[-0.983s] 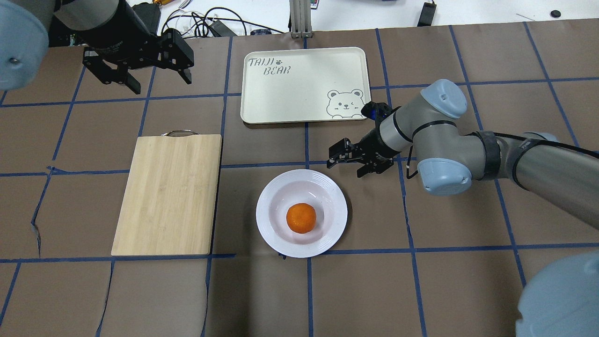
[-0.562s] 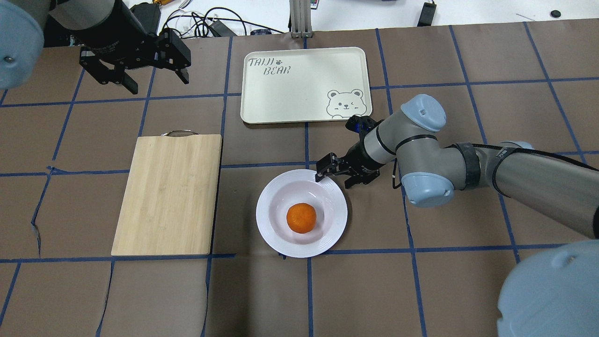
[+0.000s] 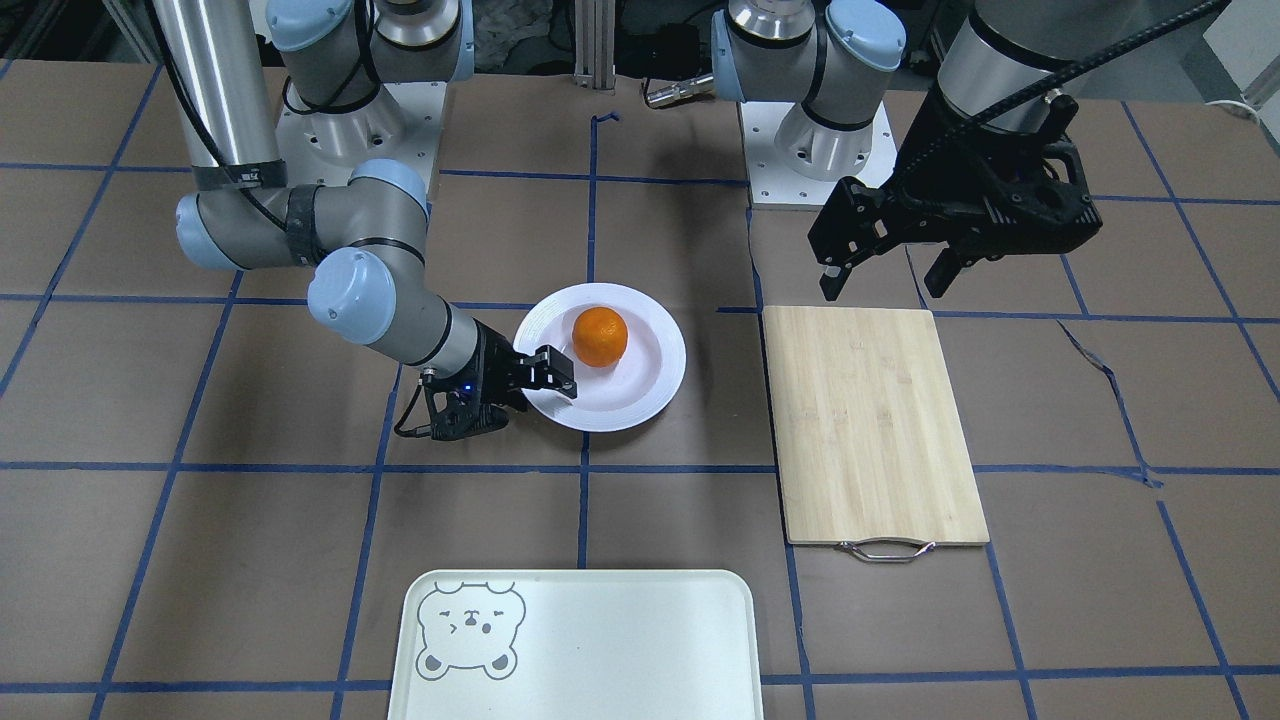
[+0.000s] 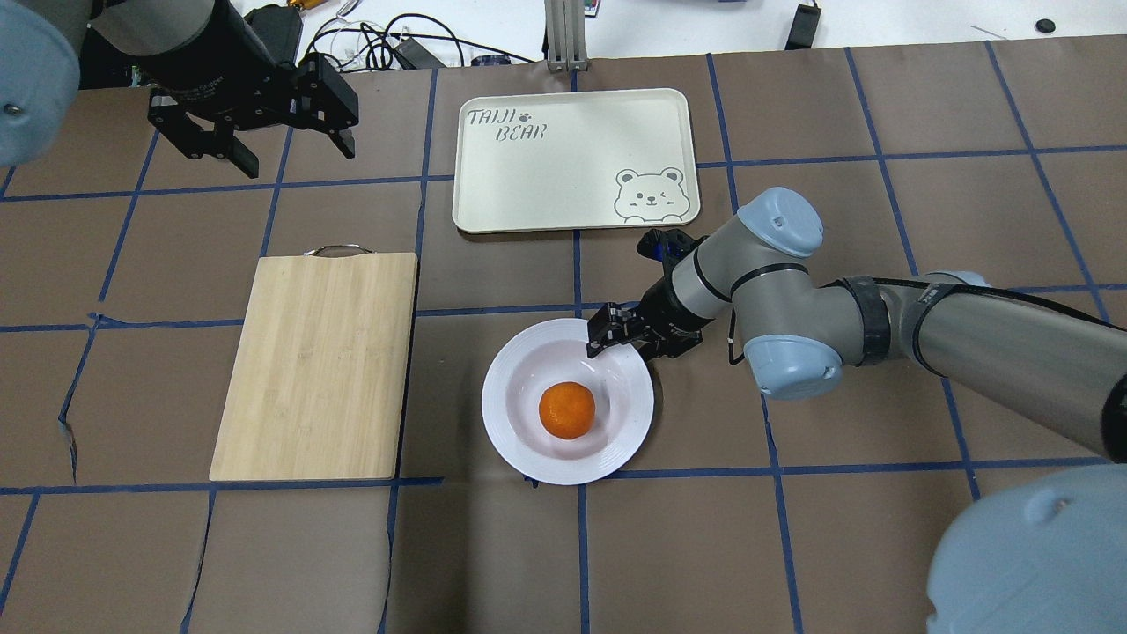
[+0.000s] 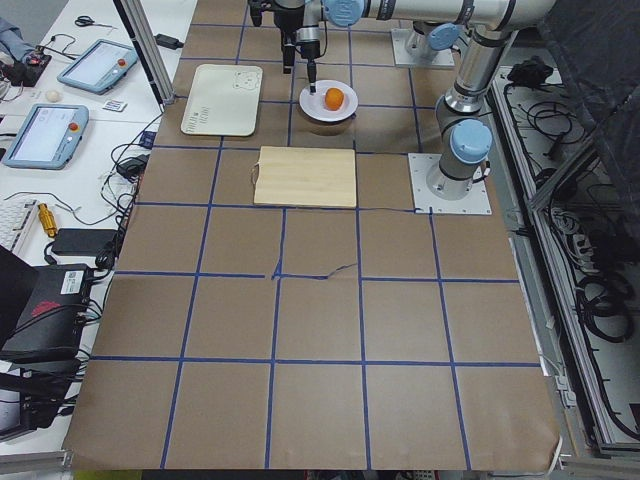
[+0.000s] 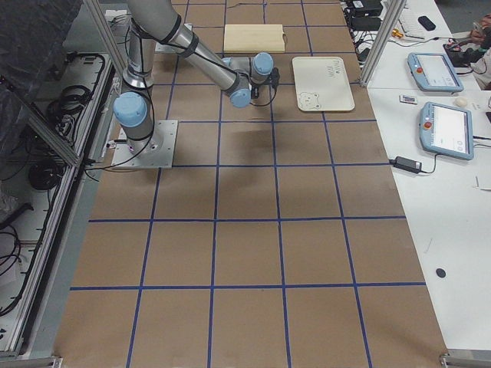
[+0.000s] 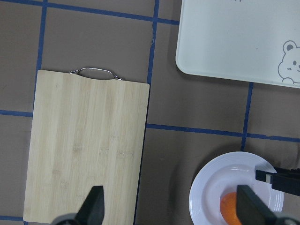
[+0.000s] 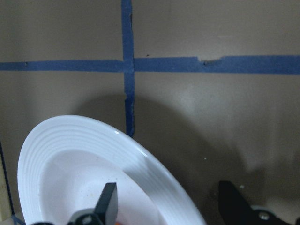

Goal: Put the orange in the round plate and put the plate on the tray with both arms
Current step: 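Lower the right gripper onto the plate rim and grip it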

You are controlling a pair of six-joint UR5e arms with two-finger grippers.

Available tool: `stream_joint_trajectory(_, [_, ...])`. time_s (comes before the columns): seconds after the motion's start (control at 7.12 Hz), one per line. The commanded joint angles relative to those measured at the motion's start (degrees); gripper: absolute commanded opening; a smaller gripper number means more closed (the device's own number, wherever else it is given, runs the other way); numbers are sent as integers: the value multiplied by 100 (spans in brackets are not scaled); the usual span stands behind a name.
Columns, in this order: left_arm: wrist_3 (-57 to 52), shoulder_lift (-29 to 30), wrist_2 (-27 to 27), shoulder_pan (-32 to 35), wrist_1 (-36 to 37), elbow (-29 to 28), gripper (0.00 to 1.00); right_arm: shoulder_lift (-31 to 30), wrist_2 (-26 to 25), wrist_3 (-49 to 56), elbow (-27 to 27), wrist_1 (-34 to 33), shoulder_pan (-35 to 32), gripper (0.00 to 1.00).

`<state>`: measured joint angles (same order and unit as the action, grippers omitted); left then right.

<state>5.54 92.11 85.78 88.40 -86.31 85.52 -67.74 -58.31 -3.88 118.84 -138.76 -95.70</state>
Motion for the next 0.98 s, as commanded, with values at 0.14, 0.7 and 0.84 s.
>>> stream_joint_trajectory(0.14, [0, 0, 0, 2, 0, -1, 100, -46, -135, -43, 95, 16, -19, 79])
stream_joint_trajectory(0.7, [0, 0, 0, -7, 0, -1, 100, -73, -128, -34, 140, 7, -168, 32])
stream_joint_trajectory(0.84, [-9, 0, 0, -7, 0, -1, 100, -73, -128, -34, 131, -10, -169, 13])
